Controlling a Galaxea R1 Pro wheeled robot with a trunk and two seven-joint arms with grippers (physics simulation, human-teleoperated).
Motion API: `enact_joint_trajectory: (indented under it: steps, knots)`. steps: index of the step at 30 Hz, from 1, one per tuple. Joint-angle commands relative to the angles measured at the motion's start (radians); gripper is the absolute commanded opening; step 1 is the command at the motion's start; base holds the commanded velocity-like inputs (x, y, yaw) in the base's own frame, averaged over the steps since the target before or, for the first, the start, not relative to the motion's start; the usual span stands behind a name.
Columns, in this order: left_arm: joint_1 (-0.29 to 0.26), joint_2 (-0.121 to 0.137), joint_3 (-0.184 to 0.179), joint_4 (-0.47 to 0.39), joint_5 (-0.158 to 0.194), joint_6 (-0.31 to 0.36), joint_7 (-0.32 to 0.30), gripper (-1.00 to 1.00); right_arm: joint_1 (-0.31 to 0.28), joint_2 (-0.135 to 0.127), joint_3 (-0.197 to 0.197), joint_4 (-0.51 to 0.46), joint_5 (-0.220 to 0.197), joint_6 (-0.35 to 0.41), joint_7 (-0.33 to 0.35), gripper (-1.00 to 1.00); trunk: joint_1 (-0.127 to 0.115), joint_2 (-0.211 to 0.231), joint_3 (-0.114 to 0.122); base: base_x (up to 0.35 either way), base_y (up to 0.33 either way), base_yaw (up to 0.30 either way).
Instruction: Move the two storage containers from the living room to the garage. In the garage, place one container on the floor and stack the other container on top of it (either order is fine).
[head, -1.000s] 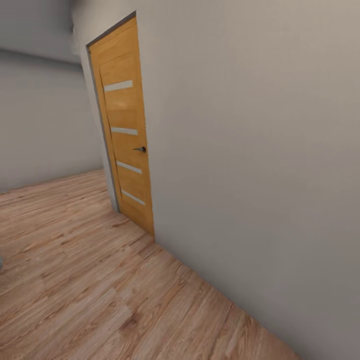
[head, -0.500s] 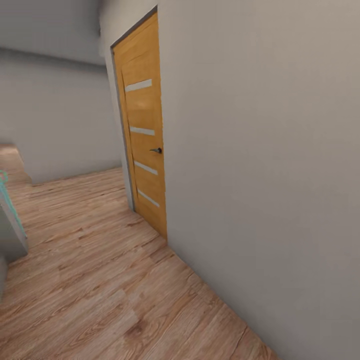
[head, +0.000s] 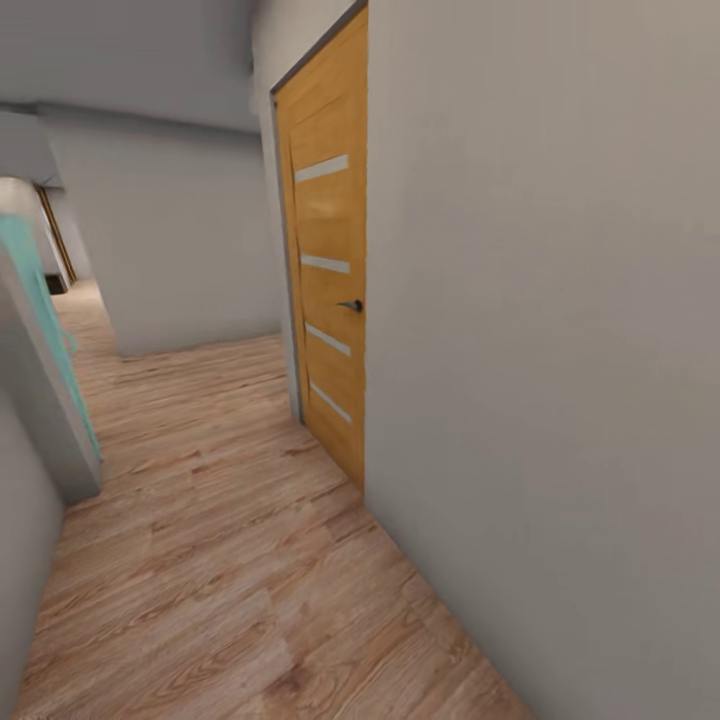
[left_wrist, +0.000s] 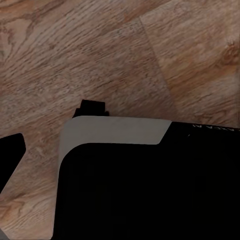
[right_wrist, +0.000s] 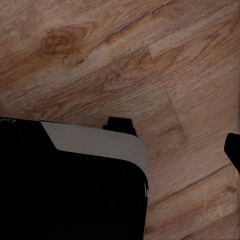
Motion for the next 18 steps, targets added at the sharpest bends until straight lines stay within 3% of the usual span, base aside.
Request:
enact_joint_trajectory:
  steps: [1,10,18]
  knots:
    - [-0.001,0.000,0.000,0.002,0.009,-0.003,-0.005,1.00,-0.001,0.001,0.009,0.003,-0.009,-0.006,-0.001,1.00,0.001,-0.001,-0.001,0.292,-0.021,0.270]
    - [-0.001,0.000,0.001,0.002,0.009,-0.003,-0.005,1.00,-0.001,0.001,0.009,0.003,-0.009,-0.006,-0.001,1.00,0.001,-0.001,-0.001,0.259,-0.004,0.270]
    - [-0.001,0.000,0.001,0.002,0.009,-0.003,-0.005,1.00,-0.001,0.001,0.009,0.003,-0.009,-0.006,-0.001,1.00,0.001,-0.001,-0.001,0.043,0.000,0.270]
